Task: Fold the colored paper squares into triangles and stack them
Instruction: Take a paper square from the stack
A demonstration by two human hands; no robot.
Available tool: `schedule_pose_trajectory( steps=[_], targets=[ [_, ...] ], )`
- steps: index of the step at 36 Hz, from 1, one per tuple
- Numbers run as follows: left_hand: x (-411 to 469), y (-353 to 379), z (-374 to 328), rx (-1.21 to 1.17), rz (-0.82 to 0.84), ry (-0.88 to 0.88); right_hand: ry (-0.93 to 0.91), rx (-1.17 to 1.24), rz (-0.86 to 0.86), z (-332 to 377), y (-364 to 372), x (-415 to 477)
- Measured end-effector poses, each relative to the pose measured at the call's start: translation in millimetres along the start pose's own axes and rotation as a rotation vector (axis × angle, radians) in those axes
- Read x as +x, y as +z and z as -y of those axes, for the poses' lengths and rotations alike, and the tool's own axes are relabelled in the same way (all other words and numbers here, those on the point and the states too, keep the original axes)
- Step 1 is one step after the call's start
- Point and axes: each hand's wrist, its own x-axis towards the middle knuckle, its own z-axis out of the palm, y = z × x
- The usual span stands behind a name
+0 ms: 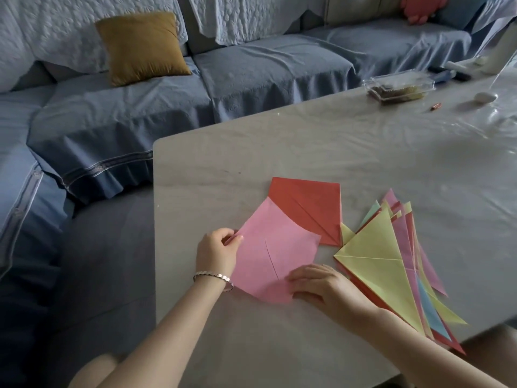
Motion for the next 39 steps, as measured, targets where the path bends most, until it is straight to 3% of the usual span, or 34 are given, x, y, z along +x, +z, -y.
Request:
schedule_pose_trajectory(
  steps=[4,8,12,18,23,30,39],
  targets=[
    [-9.8,-11.3,-3.9,0.002,-0.011,0.128,0.064,0.114,-0.15,11.1,-16.1,17.5],
    [-20.1,-22.4,-6.8,-0.031,0.054,0.228,0.256,0.209,-0.33,18.3,-35.5,33.8],
    [-28.8,-30.9,-9.4,-0.111,0.138,0.253,0.43,0.363,-0.351,27.8,-54.0,43.2],
    [-42.7,-36.0,-13.3,-0.138,0.24,0.244,0.467,0.391,-0.319,42.9,-62.2,44.2],
    [-54.6,-37.5,-30.8,-0.161,0.148,0.351,0.477,0.409,-0.359,51.2,-58.2,42.3],
    [-68.5,-31.2,-48.7,-0.092,-0.017,0.629,0.467,0.444,-0.374,71.0,-64.6,45.0],
    [-73.8,-25.5,-53.4,-0.147,-0.158,0.602,0.493,0.399,-0.439,83.8,-71.5,47.1]
  ],
)
